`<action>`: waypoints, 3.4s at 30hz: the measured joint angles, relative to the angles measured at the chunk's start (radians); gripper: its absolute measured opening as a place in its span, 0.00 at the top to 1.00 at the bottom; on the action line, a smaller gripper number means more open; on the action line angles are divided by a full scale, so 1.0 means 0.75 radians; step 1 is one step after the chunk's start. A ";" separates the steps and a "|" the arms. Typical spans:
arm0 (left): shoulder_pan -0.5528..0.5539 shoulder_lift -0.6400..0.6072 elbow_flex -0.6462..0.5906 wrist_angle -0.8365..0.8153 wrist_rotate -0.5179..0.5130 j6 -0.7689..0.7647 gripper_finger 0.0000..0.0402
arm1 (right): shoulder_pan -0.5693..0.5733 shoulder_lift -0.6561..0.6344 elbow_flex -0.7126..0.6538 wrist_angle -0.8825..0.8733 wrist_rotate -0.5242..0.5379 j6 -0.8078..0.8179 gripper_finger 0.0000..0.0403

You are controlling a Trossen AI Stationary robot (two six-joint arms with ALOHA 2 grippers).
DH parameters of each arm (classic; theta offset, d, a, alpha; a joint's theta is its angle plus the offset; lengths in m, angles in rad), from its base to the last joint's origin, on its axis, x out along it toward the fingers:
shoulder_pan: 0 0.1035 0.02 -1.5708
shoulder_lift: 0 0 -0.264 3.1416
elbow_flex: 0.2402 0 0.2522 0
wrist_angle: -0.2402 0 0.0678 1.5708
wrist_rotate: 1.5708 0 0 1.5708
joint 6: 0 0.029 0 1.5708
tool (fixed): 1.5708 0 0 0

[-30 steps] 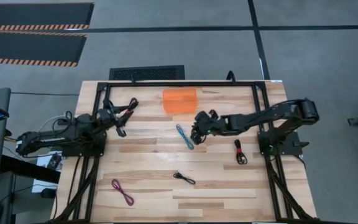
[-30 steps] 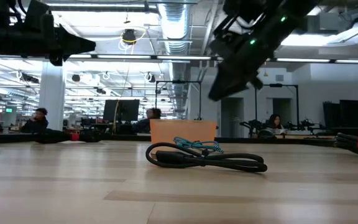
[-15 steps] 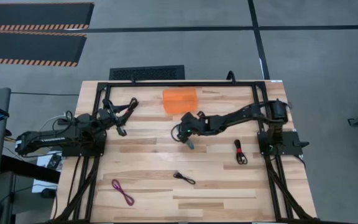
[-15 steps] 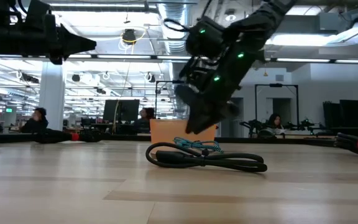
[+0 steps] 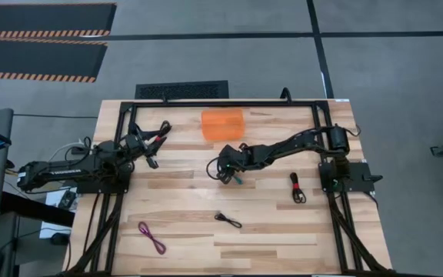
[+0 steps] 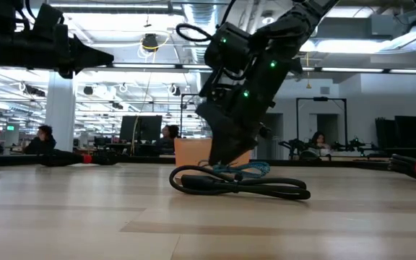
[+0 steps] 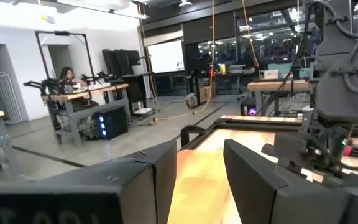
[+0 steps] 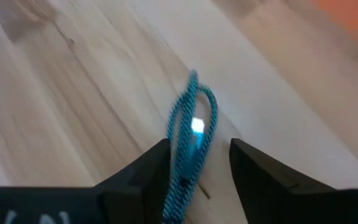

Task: Pick and place USB-C Cables
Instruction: Put the blue charger cable into the orange bin, then put the right black charger cable into the orange bin

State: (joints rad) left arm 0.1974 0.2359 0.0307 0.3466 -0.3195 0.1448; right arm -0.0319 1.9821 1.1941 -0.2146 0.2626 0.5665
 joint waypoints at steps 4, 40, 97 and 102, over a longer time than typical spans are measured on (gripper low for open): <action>0.000 0.000 0.000 0.016 0.000 -0.001 0.69 | -0.022 0.002 -0.002 -0.031 -0.068 -0.047 0.66; 0.000 0.000 0.000 0.014 -0.002 0.001 0.69 | -0.258 -0.019 0.501 -0.193 0.103 -1.308 0.99; 0.000 0.000 0.000 0.005 -0.001 0.020 0.69 | -0.508 0.048 0.408 -0.055 -0.320 -1.367 0.86; 0.000 0.000 0.000 0.004 -0.001 0.020 0.69 | -0.509 0.048 0.408 -0.054 -0.320 -1.339 0.86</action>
State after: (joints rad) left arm 0.1970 0.2356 0.0307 0.3496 -0.3200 0.1600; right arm -0.4133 2.0182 1.5002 -0.2550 0.0227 -0.4381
